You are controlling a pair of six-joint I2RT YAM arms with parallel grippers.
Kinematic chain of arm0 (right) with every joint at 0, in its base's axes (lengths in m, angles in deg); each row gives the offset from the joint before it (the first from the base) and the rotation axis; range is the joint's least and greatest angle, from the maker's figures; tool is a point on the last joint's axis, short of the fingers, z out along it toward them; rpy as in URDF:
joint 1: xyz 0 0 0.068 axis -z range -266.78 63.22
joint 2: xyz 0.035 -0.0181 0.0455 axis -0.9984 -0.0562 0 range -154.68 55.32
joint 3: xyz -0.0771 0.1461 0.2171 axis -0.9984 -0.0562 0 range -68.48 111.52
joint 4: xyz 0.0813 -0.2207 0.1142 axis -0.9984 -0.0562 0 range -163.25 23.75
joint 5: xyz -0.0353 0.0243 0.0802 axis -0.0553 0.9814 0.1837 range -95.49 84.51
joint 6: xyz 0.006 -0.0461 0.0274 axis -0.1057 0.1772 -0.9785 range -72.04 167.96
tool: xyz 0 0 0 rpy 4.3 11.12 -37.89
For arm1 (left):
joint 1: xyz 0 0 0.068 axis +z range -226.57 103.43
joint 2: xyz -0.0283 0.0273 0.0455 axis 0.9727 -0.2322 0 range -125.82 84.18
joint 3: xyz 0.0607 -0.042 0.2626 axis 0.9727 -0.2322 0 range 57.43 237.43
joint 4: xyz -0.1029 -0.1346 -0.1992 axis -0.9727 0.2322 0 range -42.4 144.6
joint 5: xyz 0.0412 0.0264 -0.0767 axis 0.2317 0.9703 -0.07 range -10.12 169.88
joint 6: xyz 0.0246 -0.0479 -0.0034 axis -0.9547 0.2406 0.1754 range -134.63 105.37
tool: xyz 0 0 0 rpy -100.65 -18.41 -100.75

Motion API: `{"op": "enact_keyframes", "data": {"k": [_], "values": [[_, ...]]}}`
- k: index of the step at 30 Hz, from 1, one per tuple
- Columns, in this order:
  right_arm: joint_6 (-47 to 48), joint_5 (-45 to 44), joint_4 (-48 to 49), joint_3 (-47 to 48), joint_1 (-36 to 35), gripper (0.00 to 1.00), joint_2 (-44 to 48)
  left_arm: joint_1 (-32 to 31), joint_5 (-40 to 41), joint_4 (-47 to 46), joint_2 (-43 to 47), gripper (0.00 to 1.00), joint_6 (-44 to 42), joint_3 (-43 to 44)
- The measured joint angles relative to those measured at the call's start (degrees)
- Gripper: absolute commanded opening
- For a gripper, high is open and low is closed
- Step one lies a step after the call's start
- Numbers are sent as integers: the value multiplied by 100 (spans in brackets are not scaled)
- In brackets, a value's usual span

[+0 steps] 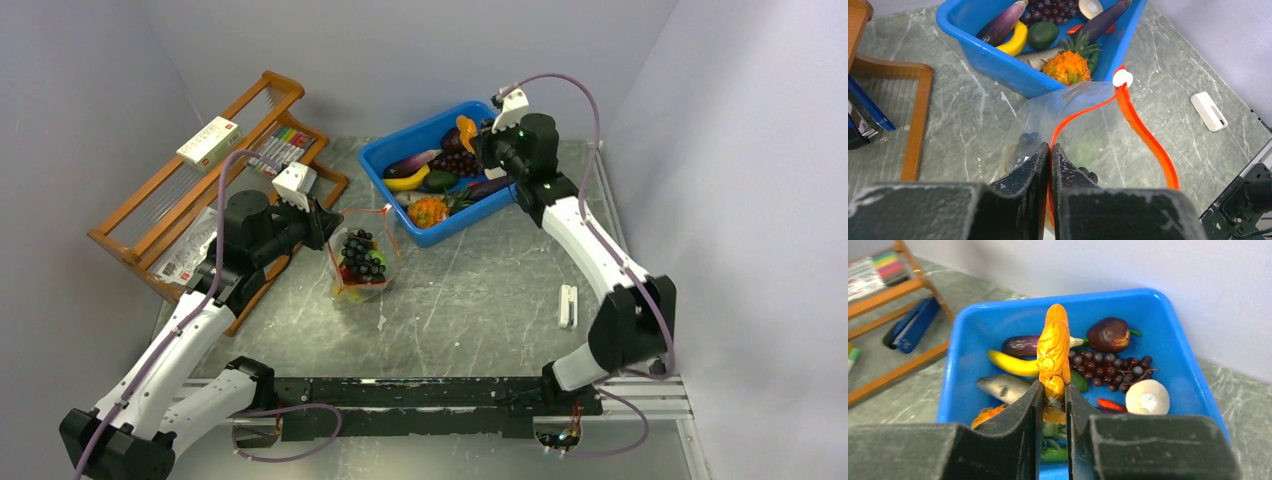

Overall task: Place the food in the zip-top bag and seal the zipper
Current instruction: Place the fake fruit in the zipper food storage bag.

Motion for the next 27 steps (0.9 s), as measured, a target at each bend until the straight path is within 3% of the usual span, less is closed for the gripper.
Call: {"op": "enact_keyframes", "data": {"k": [12, 17, 27], "values": [[33, 1364, 612, -1185, -162, 8, 1510, 2, -7, 0, 13, 7, 2, 0], [251, 1853, 776, -1659, -632, 9, 1912, 2, -9, 0, 11, 7, 2, 0], [758, 3058, 846, -1716, -1547, 11, 2312, 2, -9, 0, -22, 7, 2, 0]]}}
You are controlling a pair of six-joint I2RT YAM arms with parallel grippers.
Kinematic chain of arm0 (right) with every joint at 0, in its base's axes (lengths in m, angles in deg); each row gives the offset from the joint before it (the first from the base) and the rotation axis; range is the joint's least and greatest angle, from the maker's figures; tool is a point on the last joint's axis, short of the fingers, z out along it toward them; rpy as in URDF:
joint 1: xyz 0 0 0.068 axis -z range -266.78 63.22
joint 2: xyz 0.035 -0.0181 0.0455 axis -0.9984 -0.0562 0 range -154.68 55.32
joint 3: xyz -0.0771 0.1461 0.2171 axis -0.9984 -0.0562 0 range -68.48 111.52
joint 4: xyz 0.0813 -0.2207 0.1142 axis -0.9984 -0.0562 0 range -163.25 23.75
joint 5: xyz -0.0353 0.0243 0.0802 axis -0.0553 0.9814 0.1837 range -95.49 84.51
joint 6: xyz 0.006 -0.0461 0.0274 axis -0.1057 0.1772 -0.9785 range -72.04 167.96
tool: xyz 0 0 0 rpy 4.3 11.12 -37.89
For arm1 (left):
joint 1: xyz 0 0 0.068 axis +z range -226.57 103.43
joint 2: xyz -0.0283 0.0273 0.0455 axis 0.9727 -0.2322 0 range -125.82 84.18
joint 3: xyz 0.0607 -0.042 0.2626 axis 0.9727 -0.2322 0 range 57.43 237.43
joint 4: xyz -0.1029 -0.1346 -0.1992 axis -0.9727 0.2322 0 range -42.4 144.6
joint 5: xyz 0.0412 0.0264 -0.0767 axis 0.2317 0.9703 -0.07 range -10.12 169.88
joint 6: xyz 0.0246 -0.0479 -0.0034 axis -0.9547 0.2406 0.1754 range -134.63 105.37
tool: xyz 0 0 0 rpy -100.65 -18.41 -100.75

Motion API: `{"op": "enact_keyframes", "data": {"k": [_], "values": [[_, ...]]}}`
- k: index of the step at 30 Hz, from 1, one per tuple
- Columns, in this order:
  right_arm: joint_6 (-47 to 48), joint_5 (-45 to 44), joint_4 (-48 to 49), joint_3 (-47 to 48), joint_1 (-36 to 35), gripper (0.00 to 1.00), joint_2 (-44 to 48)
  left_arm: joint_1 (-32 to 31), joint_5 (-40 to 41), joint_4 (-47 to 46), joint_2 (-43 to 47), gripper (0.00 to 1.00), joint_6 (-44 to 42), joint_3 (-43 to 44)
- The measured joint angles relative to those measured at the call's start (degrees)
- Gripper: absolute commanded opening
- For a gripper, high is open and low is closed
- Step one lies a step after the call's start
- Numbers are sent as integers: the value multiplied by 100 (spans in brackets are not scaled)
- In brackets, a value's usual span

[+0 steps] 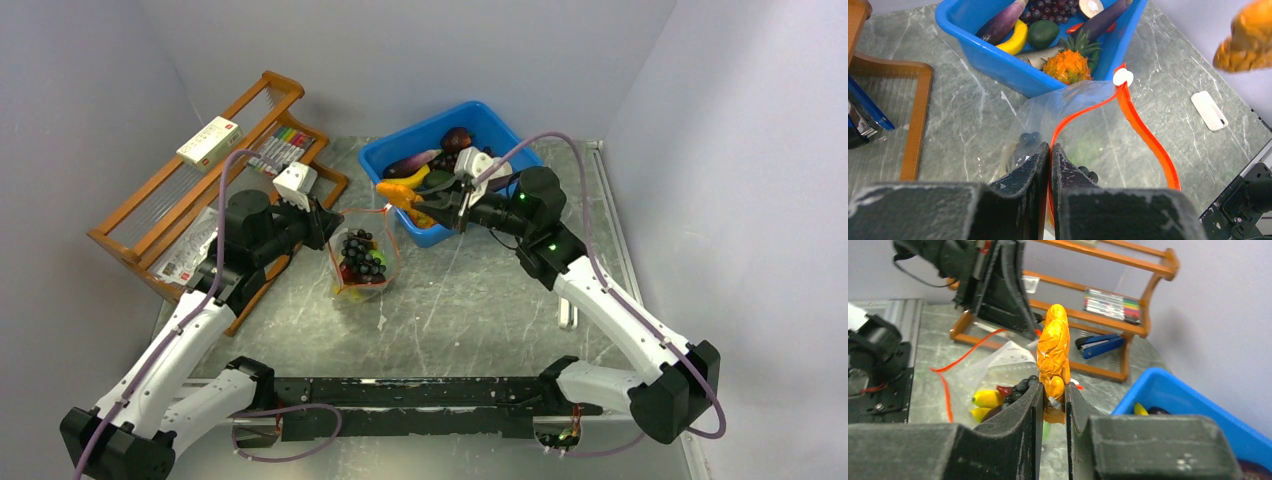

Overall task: Place the food in the zip-top bag and seal the zipper
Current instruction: Place the fake fruit in the zipper food storage bag.

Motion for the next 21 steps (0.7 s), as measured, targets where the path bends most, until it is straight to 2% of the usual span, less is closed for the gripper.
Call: {"op": "enact_keyframes", "data": {"k": [9, 21], "values": [[621, 411, -476, 0, -634, 12, -278, 0, 2, 0, -17, 7, -2, 0], [1137, -455, -1040, 229, -1460, 14, -992, 0, 2, 0, -17, 7, 0, 0]]}}
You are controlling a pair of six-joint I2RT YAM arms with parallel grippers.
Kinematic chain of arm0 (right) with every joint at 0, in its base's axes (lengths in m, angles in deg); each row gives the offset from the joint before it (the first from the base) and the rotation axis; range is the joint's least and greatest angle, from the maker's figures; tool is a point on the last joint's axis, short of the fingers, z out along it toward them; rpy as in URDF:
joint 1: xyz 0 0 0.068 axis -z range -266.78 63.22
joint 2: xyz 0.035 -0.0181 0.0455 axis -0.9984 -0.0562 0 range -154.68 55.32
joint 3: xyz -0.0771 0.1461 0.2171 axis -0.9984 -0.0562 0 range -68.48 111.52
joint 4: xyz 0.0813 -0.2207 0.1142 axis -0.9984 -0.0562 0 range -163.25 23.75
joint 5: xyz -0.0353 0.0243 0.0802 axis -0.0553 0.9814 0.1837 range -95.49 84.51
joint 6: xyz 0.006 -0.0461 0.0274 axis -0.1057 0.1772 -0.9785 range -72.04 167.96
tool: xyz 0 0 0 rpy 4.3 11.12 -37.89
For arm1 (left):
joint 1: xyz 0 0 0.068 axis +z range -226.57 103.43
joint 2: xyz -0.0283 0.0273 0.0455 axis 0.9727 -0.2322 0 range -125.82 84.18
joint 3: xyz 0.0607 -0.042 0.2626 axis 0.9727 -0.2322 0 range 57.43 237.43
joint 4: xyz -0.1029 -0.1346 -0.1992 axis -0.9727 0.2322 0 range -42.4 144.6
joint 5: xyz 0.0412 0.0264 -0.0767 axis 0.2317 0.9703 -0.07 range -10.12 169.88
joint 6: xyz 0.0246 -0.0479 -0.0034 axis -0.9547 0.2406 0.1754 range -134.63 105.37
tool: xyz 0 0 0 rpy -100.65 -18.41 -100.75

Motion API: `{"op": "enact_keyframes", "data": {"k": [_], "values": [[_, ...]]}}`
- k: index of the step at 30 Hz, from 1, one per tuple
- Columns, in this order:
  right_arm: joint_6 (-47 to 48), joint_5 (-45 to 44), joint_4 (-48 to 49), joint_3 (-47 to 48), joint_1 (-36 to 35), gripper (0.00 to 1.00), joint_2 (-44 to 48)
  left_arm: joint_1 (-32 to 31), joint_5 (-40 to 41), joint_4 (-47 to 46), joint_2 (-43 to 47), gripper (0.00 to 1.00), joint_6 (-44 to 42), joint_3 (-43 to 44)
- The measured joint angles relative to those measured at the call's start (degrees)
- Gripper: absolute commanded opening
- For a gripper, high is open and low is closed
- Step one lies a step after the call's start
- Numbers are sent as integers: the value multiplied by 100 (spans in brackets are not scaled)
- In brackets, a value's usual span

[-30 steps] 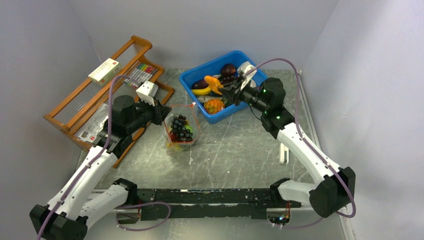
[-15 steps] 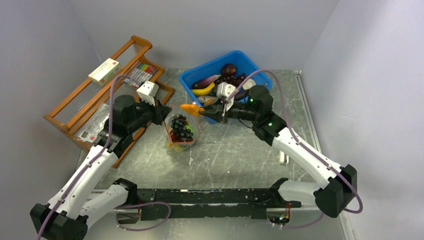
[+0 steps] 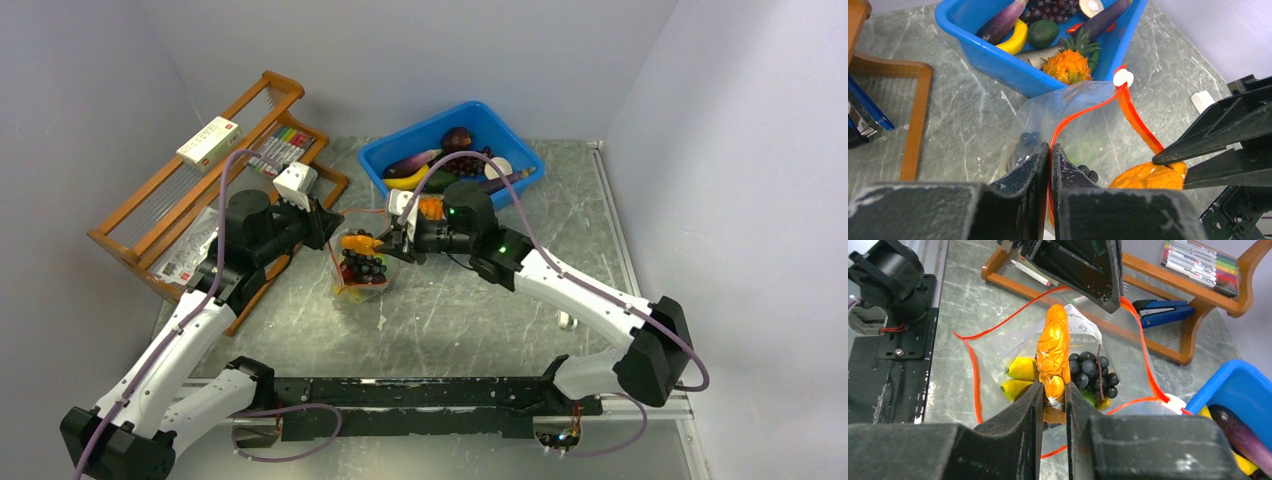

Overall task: Place the food in the zip-top bag and seal the zipper
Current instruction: Place the fake fruit in the zipper food storage bag.

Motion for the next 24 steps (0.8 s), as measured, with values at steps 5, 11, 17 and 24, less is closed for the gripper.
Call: {"op": "enact_keyframes", "data": {"k": [5, 11, 17, 24], "values": [[101, -433, -92, 227, -103, 18, -236, 0, 0, 0, 0, 7, -2, 0], [184, -824, -122, 365, -144, 27, -350, 0, -2, 0, 0, 7, -2, 0], [280, -1003, -219, 387, -280, 40, -402, 0, -7, -2, 0, 7, 0, 0], [330, -1003, -289, 435, -302, 43, -400, 0, -7, 0, 0, 7, -2, 0]]}}
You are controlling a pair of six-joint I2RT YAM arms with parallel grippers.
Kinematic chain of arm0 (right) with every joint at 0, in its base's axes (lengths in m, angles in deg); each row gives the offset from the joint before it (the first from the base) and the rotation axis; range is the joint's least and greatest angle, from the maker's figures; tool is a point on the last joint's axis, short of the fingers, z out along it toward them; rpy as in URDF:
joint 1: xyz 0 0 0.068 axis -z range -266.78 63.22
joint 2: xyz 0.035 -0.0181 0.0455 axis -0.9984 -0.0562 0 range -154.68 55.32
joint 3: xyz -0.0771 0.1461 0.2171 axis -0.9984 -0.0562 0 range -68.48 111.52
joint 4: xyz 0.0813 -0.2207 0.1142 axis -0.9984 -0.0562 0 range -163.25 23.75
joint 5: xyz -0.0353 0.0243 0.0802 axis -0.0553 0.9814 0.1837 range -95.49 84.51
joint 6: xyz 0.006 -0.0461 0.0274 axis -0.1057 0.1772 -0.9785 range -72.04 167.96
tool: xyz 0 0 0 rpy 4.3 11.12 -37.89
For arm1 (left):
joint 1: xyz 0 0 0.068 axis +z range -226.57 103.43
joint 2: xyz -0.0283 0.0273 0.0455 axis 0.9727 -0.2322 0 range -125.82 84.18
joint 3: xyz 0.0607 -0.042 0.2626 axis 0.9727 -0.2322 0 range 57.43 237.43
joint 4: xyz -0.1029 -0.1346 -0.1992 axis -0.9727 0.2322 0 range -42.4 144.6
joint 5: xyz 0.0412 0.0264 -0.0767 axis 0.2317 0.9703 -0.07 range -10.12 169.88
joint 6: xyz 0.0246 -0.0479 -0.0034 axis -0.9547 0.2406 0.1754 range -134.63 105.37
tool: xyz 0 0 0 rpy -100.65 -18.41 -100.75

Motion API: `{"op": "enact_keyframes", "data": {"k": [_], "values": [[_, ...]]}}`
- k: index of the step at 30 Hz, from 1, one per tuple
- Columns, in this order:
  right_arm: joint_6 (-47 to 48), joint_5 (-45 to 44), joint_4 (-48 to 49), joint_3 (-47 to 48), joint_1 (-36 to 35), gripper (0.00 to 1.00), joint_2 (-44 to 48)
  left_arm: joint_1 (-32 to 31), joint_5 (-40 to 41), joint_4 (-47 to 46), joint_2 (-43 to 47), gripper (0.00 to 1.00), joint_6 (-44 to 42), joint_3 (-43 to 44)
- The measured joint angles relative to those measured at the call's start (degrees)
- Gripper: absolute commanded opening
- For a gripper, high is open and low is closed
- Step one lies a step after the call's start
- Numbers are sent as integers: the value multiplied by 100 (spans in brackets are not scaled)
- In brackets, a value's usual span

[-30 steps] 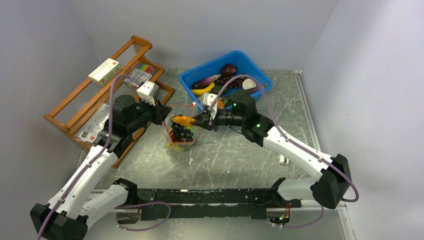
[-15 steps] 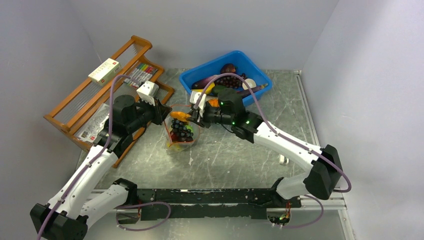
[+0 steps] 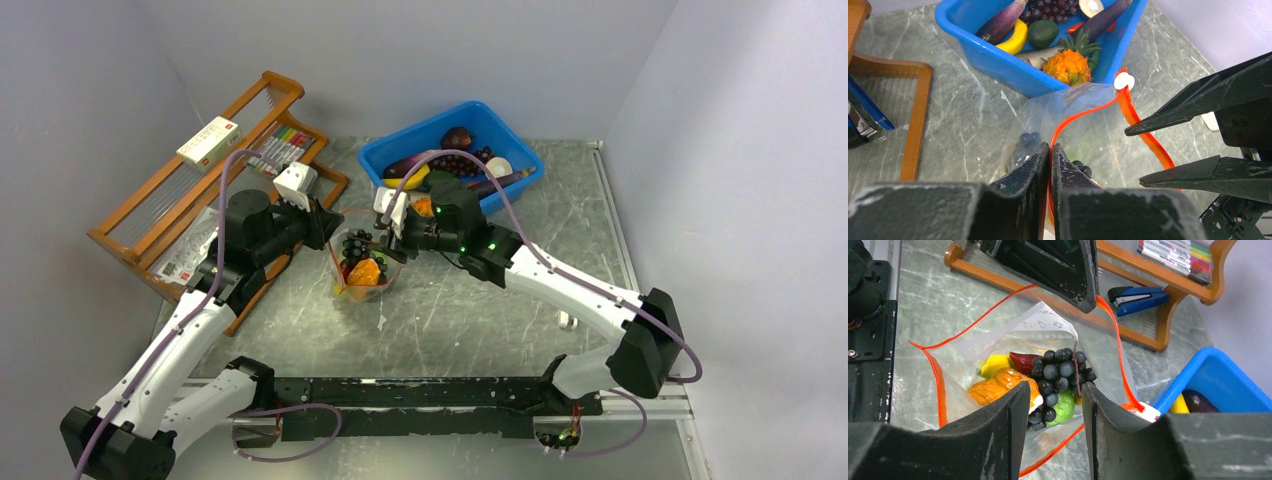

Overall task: Place the food in the zip-top bag and seal the zipper
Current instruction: Place the fake fruit in the zipper food storage bag, then zip the zipper food storage bag at the center of the board.

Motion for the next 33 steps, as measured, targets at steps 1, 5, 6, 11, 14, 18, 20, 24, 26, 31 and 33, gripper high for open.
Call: {"op": "enact_keyframes", "data": {"k": [1, 5, 6, 11, 14, 18, 20, 24, 26, 31, 33], "values": [[4, 9, 0, 0, 0, 43, 4, 0, 0, 0, 0, 7, 0, 0], [81, 48, 7, 0, 0, 43, 74, 2, 0, 0, 0, 7, 0, 0], [96, 48, 13, 0, 4, 43, 87, 2, 0, 0, 0, 7, 0, 0], [190, 52, 127, 17, 203, 45, 116, 2, -7, 0, 0, 7, 0, 0], [254, 328, -2, 208, 610, 48, 63, 2, -9, -2, 0, 7, 0, 0], [496, 874, -345, 723, 1169, 54, -133, 2, -17, -2, 0, 7, -4, 0], [728, 1047, -470, 782, 1246, 58, -155, 2, -20, -2, 0, 7, -11, 0], [1408, 1320, -765, 761, 1272, 59, -188, 2, -20, -2, 0, 7, -15, 0], [1764, 1425, -890, 737, 1331, 58, -240, 2, -20, -2, 0, 7, -17, 0], [2487, 1714, -1211, 857, 1521, 60, -651, 2, -20, -2, 2, 7, -37, 0], [2643, 1847, -1303, 1043, 1598, 61, -918, 2, -20, -2, 2, 7, -44, 0]]}}
